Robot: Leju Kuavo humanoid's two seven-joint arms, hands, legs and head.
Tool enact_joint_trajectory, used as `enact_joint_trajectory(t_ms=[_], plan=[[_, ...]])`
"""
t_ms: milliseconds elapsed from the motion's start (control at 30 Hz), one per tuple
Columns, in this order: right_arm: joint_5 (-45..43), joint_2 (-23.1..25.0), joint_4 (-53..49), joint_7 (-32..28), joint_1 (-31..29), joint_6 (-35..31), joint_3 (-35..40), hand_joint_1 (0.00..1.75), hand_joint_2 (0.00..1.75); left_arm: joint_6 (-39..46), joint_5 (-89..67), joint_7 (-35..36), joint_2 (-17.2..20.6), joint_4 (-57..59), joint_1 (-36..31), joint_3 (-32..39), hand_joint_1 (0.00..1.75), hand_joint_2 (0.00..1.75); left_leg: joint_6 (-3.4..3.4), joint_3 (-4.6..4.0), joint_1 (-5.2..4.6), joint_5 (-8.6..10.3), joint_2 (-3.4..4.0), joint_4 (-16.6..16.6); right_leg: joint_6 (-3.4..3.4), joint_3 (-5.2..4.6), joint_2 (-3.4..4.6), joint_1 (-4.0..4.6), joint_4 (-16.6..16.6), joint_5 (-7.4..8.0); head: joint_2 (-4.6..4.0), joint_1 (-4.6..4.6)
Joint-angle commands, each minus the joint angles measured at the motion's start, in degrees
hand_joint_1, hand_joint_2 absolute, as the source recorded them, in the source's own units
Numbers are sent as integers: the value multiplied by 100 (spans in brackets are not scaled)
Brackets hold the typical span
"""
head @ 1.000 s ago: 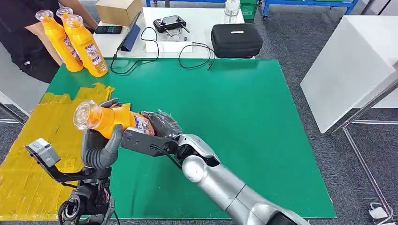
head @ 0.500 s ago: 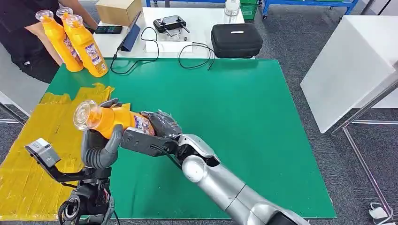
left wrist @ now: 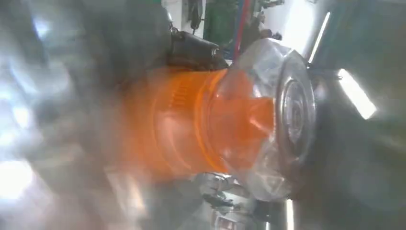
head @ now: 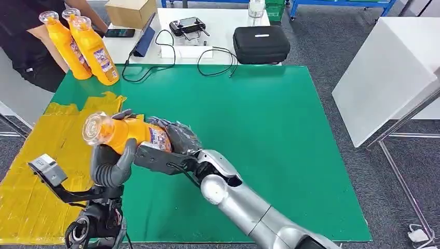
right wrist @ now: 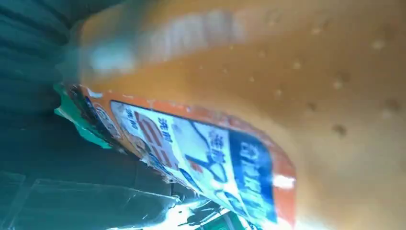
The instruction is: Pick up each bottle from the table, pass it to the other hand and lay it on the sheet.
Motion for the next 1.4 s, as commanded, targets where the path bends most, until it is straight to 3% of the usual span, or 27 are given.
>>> enact_joint_trajectory(t_ms=[33, 1233, 1400], plan=[[132, -220, 279, 41, 48, 181, 87, 0, 0, -242, -98, 29, -58, -17, 126, -640, 175, 175, -1, 25, -1, -11, -16, -5, -1, 30, -20, 0, -6, -14, 0, 0], [182, -159, 272, 30, -65, 267, -25, 0, 0, -100, -266, 16, -79, 99, 53, -405, 175, 175, -2, 15, -2, -11, -9, 1, -1, 18, -14, -2, 3, -13, 0, 0], [626, -505, -420, 199, 332, 61, 139, 0, 0, 371, -751, -97, 40, 271, -67, 375, 175, 175, -2, 12, -1, -5, -12, -4, -2, 16, -15, 0, -2, -9, 0, 0]])
